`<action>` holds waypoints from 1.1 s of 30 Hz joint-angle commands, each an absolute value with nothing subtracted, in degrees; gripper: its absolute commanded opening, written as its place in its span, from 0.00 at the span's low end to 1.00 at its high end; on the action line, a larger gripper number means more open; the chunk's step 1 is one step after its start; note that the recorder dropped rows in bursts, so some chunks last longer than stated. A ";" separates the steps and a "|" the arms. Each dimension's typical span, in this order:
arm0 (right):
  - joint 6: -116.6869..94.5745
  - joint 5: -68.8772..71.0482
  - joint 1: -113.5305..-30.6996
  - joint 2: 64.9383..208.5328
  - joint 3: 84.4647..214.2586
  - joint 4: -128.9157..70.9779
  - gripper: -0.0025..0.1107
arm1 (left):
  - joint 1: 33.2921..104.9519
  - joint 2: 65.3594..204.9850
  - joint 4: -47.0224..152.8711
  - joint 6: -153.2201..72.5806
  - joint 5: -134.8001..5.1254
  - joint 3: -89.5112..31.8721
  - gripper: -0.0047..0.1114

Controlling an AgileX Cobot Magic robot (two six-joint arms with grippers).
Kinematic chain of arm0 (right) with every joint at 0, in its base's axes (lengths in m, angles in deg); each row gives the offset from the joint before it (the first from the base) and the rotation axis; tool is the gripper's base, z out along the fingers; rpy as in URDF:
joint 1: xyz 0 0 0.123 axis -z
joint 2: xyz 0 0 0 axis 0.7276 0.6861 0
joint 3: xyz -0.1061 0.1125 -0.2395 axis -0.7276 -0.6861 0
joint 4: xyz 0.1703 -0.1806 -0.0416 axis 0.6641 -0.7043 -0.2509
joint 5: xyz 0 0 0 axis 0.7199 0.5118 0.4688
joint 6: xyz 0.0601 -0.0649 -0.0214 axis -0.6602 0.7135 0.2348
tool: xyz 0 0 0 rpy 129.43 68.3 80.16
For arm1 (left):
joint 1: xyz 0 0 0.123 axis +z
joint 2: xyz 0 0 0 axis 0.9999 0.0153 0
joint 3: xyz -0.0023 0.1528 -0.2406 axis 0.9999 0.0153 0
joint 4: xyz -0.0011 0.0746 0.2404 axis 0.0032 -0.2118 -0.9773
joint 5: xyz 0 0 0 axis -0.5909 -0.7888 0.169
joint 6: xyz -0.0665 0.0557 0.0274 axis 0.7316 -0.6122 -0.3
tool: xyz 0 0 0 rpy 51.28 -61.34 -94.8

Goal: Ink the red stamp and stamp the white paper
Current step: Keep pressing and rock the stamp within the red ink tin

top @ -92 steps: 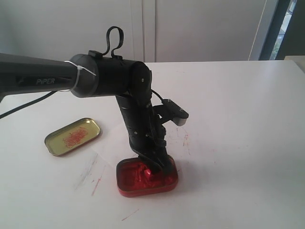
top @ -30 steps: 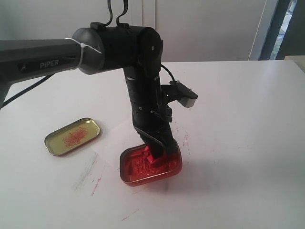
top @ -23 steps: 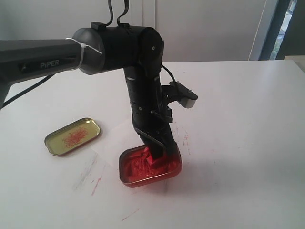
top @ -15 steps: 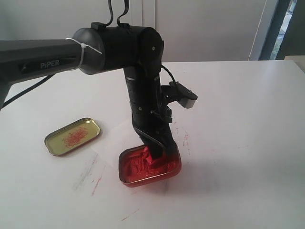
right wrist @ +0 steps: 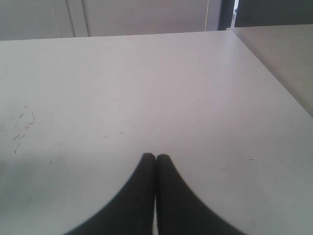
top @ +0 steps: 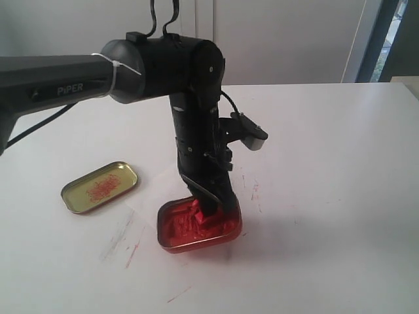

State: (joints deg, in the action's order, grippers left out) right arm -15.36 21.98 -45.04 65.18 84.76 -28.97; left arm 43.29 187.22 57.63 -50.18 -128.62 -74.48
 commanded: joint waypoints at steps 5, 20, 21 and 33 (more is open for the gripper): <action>-15.48 21.21 -44.96 64.94 84.46 -28.97 0.02 | 43.06 188.02 57.95 -49.61 -130.78 -74.79 0.04; -15.48 21.21 -44.96 64.94 84.46 -28.97 0.02 | 43.06 188.03 57.29 -49.61 -131.75 -74.89 0.04; -15.48 21.21 -44.96 64.94 84.46 -28.97 0.02 | 43.06 188.03 57.29 -49.51 -131.88 -74.89 0.04; -15.48 21.21 -44.96 64.94 84.46 -28.97 0.02 | 40.31 188.03 52.57 -47.01 -132.13 -74.89 0.04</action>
State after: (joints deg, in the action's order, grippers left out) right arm -15.36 21.98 -45.04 65.18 84.76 -28.97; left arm 41.18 188.98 52.50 -47.53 -129.23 -74.60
